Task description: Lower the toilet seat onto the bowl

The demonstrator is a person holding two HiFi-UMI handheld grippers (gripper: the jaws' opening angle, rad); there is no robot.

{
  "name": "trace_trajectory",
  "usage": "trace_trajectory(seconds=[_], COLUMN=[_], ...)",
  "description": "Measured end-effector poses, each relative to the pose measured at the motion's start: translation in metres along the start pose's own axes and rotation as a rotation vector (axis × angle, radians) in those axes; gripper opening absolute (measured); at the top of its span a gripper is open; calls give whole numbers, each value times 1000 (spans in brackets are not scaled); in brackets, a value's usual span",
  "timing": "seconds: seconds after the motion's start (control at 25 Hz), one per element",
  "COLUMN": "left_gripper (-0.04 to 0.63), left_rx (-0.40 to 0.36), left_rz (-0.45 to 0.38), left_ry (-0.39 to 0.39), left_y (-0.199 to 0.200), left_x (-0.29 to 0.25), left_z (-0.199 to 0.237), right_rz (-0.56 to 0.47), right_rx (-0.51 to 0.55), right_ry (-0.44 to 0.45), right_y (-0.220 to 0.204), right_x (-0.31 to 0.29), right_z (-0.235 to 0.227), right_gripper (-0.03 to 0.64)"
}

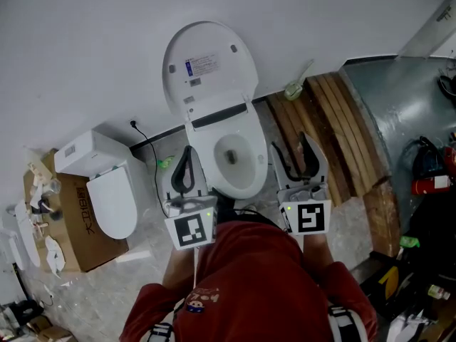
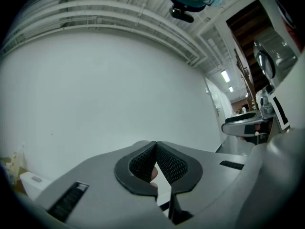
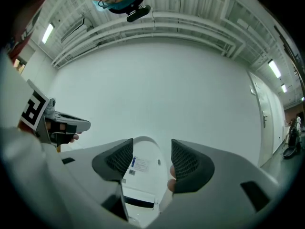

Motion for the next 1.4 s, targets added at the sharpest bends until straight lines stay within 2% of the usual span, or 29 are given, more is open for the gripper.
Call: trace_trajectory(seconds=[0.12, 0.68, 1.08, 1.2, 1.4], left_gripper=[11, 11, 11, 11, 11], left_rx=[-25, -32, -25, -18, -19], left_rz=[-26, -33, -24, -18, -17], left_ry=[1, -16, -40, -45, -54], left_y=[7, 10, 9, 7, 6], left_x=[0, -5, -9, -10, -11], left_z=[-1, -2, -7, -7, -7], right_rz=[-13, -12, -17, -13, 16], right_rx=[2, 10, 26, 13, -19], right_ry=[-5, -29, -67, -78, -79], right_y=[3, 1, 1, -1, -4], right_x=[0, -4, -4, -4, -2], right_z=[-2, -5, -7, -7, -11], right_gripper=[243, 228, 121, 70, 29])
Point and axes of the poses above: the fingertips, and each gripper's own axes: x backward along the fingers, z to its left, y out of its top, the point moved 5 cm from there along x, backward along the fingers, and after that the axes turned 14 degrees about -x, right-handed, at the moved point
